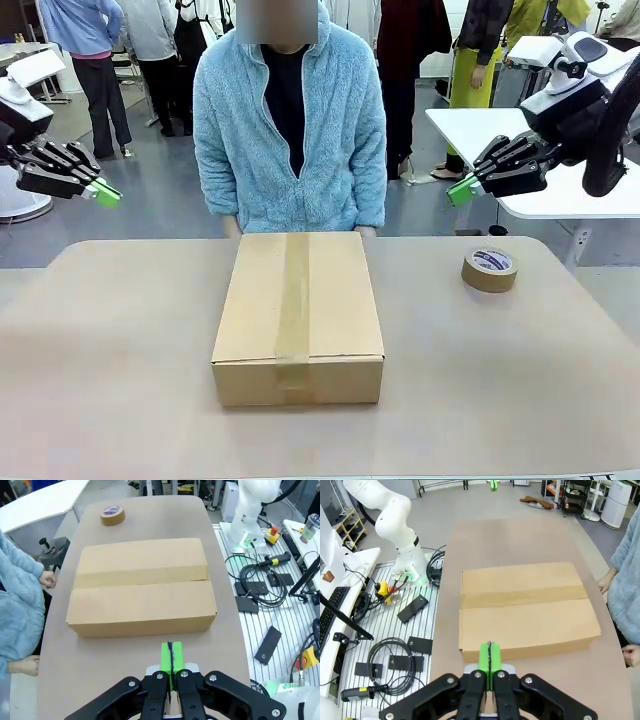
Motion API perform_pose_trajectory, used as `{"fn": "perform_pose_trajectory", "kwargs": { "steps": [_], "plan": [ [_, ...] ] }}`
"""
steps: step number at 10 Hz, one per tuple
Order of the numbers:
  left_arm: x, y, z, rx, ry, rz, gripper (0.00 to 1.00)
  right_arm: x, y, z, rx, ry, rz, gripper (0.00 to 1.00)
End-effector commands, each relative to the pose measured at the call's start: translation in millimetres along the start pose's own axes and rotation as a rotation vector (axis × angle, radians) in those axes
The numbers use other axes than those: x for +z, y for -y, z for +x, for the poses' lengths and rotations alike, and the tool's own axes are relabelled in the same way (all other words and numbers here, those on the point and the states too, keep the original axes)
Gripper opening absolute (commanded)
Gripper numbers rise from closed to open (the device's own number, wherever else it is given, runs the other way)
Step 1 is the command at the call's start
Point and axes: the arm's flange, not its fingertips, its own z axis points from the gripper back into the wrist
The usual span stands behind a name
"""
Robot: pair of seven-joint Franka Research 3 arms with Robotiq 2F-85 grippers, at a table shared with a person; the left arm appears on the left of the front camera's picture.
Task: Wrap the clocks to prevent damage.
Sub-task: After the human seals the box with tape, release both hands from the side flaps of the Package Box.
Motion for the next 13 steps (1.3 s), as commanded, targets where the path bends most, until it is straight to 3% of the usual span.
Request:
{"fn": "perform_pose_trajectory", "kwargs": {
  "steps": [1, 4, 5, 6, 7, 8, 9, 10, 11, 13],
  "plan": [
    [-9, -6, -2, -0.003, 0.025, -0.011, 0.00, -1, 4, -1, 0.008, 0.005, 0.003, 0.01],
    [-9, -6, -2, -0.003, 0.025, -0.011, 0.00, -1, 4, -1, 0.008, 0.005, 0.003, 0.01],
    [-10, -5, -3, 0.008, 0.005, -0.025, 0.46, 0, 0, 0, -0.001, 0.000, 0.001, 0.39],
    [-10, -3, -3, -0.005, 0.008, -0.042, 0.60, 0, -1, -3, 0.003, -0.013, -0.017, 0.60],
    [-10, -3, -2, 0.004, 0.011, -0.045, 0.60, -1, -3, -4, 0.000, -0.021, -0.021, 0.99],
    [-12, -1, 0, -0.003, 0.003, -0.045, 1.00, 1, -4, -6, -0.003, -0.018, -0.025, 1.00],
    [-12, -1, 2, -0.006, -0.010, -0.045, 0.72, 1, -4, -8, -0.008, -0.015, -0.025, 1.00],
    [-11, -2, 2, -0.005, -0.010, -0.052, 1.00, 2, -3, -9, -0.014, -0.012, -0.022, 1.00],
    [-11, -1, 2, -0.003, -0.006, -0.051, 1.00, 3, -4, -10, -0.015, -0.009, -0.020, 0.96],
    [-10, -1, 2, 0.003, -0.001, -0.052, 1.00, 3, -4, -12, -0.016, -0.009, -0.018, 1.00]
  ]
}}
